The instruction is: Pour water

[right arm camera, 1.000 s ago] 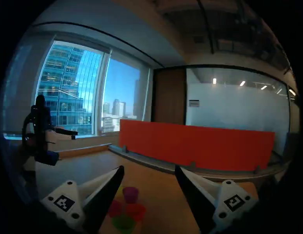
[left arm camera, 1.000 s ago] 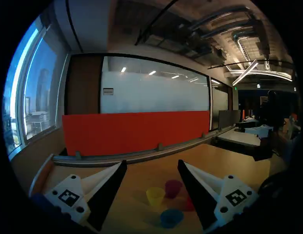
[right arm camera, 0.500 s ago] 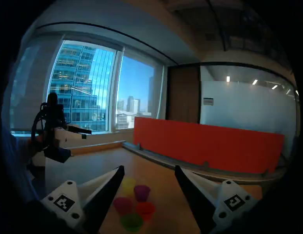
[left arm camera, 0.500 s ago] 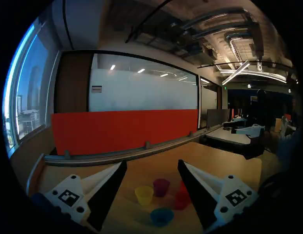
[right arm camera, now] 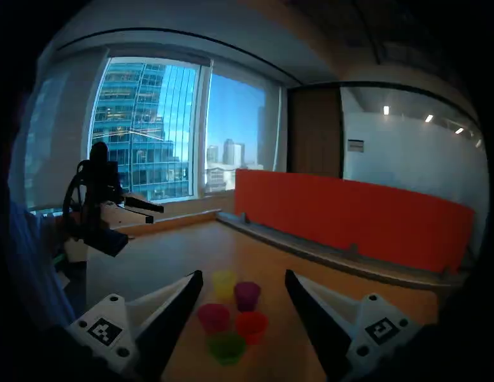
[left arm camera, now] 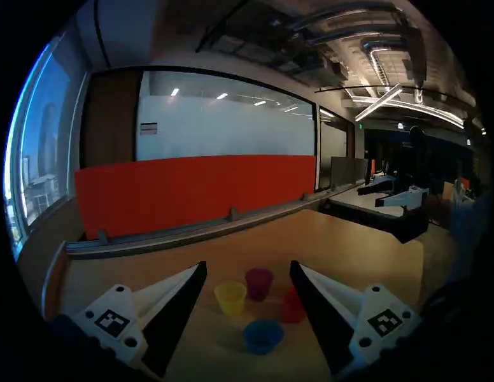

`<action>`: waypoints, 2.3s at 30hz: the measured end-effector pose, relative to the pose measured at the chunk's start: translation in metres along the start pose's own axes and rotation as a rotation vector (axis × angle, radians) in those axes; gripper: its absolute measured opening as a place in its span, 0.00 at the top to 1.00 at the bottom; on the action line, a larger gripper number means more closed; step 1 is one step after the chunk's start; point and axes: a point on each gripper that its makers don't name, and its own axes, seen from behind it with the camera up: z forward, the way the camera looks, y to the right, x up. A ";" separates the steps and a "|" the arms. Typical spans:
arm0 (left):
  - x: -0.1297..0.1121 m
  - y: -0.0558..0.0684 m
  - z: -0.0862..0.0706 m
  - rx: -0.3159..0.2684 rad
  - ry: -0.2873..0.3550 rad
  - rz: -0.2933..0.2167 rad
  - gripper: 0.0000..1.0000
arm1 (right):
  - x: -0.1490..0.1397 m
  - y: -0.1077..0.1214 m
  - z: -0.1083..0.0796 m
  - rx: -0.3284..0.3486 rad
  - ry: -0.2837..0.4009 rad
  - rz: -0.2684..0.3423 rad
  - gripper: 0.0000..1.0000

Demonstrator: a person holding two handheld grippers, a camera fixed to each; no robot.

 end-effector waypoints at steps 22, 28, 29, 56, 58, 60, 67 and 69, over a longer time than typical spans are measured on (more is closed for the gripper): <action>-0.071 0.011 0.020 -0.102 -0.144 0.018 0.03 | -0.072 -0.012 0.017 0.093 -0.155 -0.046 0.00; -0.098 0.013 0.026 -0.115 -0.200 0.037 0.03 | -0.100 -0.011 0.022 0.105 -0.201 -0.047 0.00; -0.103 0.014 0.026 -0.116 -0.209 0.042 0.03 | -0.104 -0.011 0.023 0.108 -0.209 -0.046 0.00; -0.199 0.019 0.034 -0.162 -0.394 0.073 0.03 | -0.201 -0.019 0.044 0.155 -0.376 -0.076 0.00; -0.205 0.019 0.035 -0.165 -0.405 0.073 0.03 | -0.205 -0.019 0.045 0.154 -0.382 -0.078 0.00; -0.211 0.020 0.036 -0.170 -0.416 0.072 0.03 | -0.209 -0.019 0.046 0.153 -0.389 -0.079 0.00; -0.224 0.022 0.044 -0.189 -0.441 0.059 0.03 | -0.224 -0.018 0.052 0.153 -0.412 -0.078 0.00; -0.226 0.022 0.047 -0.192 -0.444 0.055 0.03 | -0.228 -0.018 0.054 0.155 -0.418 -0.080 0.00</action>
